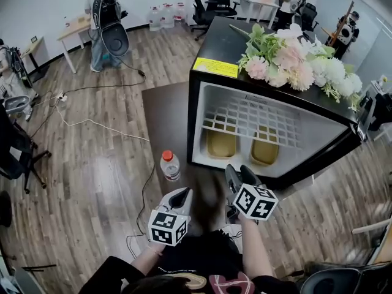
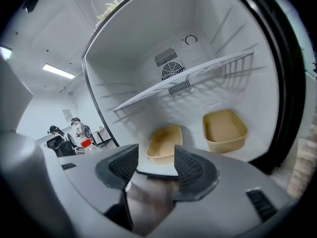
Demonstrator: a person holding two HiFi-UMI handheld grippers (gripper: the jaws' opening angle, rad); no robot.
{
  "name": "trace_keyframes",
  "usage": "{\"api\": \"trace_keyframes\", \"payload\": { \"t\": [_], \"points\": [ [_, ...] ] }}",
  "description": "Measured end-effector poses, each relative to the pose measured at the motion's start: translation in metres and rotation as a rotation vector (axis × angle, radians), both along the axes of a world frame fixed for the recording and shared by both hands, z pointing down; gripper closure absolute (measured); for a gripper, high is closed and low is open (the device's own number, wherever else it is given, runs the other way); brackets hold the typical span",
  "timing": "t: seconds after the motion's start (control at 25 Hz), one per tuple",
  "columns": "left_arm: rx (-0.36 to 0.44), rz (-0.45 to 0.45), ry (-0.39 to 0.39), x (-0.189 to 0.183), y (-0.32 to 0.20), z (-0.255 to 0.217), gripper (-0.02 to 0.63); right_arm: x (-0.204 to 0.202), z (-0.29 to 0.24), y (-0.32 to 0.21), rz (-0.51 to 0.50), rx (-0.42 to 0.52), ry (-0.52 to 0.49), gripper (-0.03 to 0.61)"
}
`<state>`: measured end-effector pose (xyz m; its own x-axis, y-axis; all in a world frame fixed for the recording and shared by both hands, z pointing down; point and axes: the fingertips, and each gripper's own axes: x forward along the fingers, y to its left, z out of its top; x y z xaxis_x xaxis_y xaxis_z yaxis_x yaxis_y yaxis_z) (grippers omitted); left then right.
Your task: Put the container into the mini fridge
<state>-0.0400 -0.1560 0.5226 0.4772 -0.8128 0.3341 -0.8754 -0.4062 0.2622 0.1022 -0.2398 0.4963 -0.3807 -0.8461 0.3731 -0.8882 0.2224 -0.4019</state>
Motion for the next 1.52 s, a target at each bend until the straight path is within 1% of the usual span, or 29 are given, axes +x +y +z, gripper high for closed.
{"api": "trace_keyframes", "payload": {
  "t": [0.12,0.24,0.28,0.4,0.52,0.76,0.88,1.04,1.16,1.32,1.44,1.52],
  "points": [
    [0.003,0.038,0.004,0.009,0.007,-0.001,0.606,0.005,0.002,0.022,0.014,0.009,-0.011,0.372],
    [0.007,0.074,0.014,0.018,0.014,-0.002,0.606,0.011,-0.001,0.042,0.031,0.049,-0.014,0.405],
    [0.009,0.083,0.019,0.02,0.015,-0.003,0.606,0.012,-0.003,0.048,0.032,0.068,-0.012,0.423],
    [0.011,0.112,0.028,0.027,0.019,-0.004,0.606,0.012,-0.01,0.064,0.025,0.12,-0.02,0.51],
    [0.003,0.147,0.03,0.033,0.024,-0.004,0.606,0.016,-0.008,0.078,0.039,0.136,0.0,0.517],
    [0.004,0.211,0.038,0.042,0.038,-0.002,0.606,0.028,0.012,0.107,0.114,0.105,0.054,0.518],
    [-0.011,0.24,0.032,0.045,0.047,0.005,0.606,0.029,0.022,0.121,0.145,0.091,0.079,0.53],
    [-0.017,0.263,0.038,0.048,0.059,0.01,0.606,0.027,0.028,0.136,0.176,0.111,0.122,0.569],
    [-0.022,0.278,0.052,0.051,0.065,0.012,0.606,0.027,0.036,0.146,0.199,0.107,0.145,0.569],
    [-0.016,0.296,0.045,0.053,0.071,0.014,0.606,0.024,0.048,0.157,0.201,0.084,0.174,0.569],
    [-0.018,0.309,0.045,0.055,0.073,0.018,0.606,0.024,0.055,0.162,0.209,0.067,0.173,0.569],
    [-0.034,0.31,0.046,0.055,0.075,0.025,0.606,0.024,0.058,0.166,0.21,0.061,0.171,0.569]
  ]
}}
